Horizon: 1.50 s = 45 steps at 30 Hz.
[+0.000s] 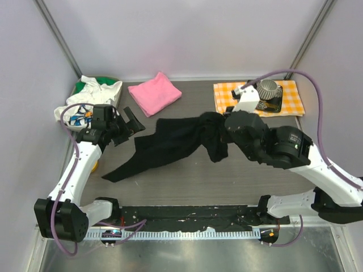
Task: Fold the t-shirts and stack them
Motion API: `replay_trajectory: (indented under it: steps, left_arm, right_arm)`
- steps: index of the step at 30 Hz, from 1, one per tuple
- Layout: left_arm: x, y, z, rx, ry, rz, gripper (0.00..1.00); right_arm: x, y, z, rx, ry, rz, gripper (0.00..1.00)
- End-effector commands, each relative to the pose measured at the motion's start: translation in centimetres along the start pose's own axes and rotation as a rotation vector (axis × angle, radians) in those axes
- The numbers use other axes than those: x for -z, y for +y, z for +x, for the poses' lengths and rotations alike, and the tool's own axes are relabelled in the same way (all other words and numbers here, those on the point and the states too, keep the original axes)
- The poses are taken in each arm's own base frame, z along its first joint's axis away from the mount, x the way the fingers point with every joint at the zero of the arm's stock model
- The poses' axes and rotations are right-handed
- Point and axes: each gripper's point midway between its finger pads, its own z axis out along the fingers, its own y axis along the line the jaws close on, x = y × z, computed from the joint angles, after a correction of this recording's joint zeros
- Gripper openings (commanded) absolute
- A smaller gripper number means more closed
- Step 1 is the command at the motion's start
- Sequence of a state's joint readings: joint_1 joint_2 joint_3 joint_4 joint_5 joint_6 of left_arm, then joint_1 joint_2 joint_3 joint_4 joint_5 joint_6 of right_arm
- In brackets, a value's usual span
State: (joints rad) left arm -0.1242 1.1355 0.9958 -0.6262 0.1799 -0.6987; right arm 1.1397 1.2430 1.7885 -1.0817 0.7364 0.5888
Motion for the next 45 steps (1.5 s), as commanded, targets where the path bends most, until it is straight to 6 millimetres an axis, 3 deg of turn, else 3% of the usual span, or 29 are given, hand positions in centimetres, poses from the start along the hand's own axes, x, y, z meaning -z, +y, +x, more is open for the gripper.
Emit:
replay_trajectory:
  steps: [1,2,3,4,5,6,10,12,16,17,19,20,21,23,24,26,30,36,40,45]
  left_arm:
    - [-0.3,-1.4,-1.1,-0.032,-0.026,0.056,1.00]
    - [-0.2,-1.5,-1.0,-0.031,-0.022,0.061,0.99]
    - [-0.1,-1.7,-0.9,-0.030,-0.021,0.069,0.99]
    - [-0.1,-1.7,-0.8,-0.033,-0.024,0.069,0.99]
    - [0.0,-1.9,-0.7,-0.035,-0.027,0.071,0.99]
    - [-0.1,-2.0,-0.2,-0.046,-0.021,0.069,0.99]
    - [-0.1,-2.7,1.8,-0.100,-0.022,0.041,0.99]
    - [-0.4,-3.0,3.5,-0.133,0.003,0.027,0.99]
    - [-1.9,-2.1,5.2,-0.157,0.034,-0.046,0.99]
    - [-3.1,-1.6,5.6,-0.158,0.054,-0.080,0.99]
    - [-4.3,-0.7,5.6,-0.161,0.071,-0.142,0.98]
    - [-5.6,0.5,5.9,-0.165,0.092,-0.216,0.97]
    - [-5.9,0.1,5.1,-0.164,0.080,-0.226,0.97]
    - [-7.0,0.3,4.6,-0.169,0.077,-0.266,0.95]
    - [-8.1,0.4,4.3,-0.169,0.085,-0.292,0.95]
    - [-8.8,0.7,4.1,-0.165,0.107,-0.332,0.91]
    - [-11.2,1.0,2.9,-0.158,0.104,-0.394,0.88]
    - [-15.1,2.5,2.7,-0.127,0.148,-0.468,0.79]
    - [-16.5,3.7,2.7,-0.114,0.152,-0.515,0.78]
    - [-17.4,5.1,2.5,-0.105,0.155,-0.562,0.78]
  right_arm:
    - [-1.0,-7.5,5.5,0.045,0.030,0.296,0.01]
    - [-0.6,-8.7,6.3,0.008,0.039,0.321,0.01]
    - [-1.0,-9.7,8.4,0.036,0.075,0.358,0.12]
    - [-1.0,-10.2,9.2,0.041,0.089,0.374,0.75]
    - [-1.0,-10.8,10.0,0.038,0.097,0.396,0.96]
    - [-1.1,-11.2,10.4,0.051,0.102,0.415,0.99]
    - [-1.3,-10.2,9.1,0.054,0.082,0.389,0.99]
    - [-1.9,-8.5,8.2,0.069,0.078,0.328,0.99]
    - [-5.6,-6.0,9.1,0.174,0.103,0.324,1.00]
    - [-6.7,-5.2,9.3,0.168,0.103,0.311,1.00]
    - [-9.2,-5.5,10.5,0.202,0.144,0.328,1.00]
    - [-10.7,-4.5,10.3,0.153,0.126,0.282,1.00]
    - [-11.8,-4.2,12.1,0.140,0.189,0.226,0.98]
    - [-14.3,-6.0,12.4,0.086,0.202,0.238,0.94]
    - [-14.8,-6.9,13.8,0.080,0.243,0.241,0.92]
    - [-16.0,-9.2,14.7,0.059,0.272,0.280,0.89]
    - [-15.9,-10.9,18.5,0.089,0.355,0.309,0.86]
    - [-15.2,-11.2,22.7,0.086,0.453,0.263,0.81]
    - [-15.8,-10.8,23.9,0.076,0.454,0.226,0.81]
    - [-17.5,-9.7,22.8,0.089,0.431,0.206,0.81]
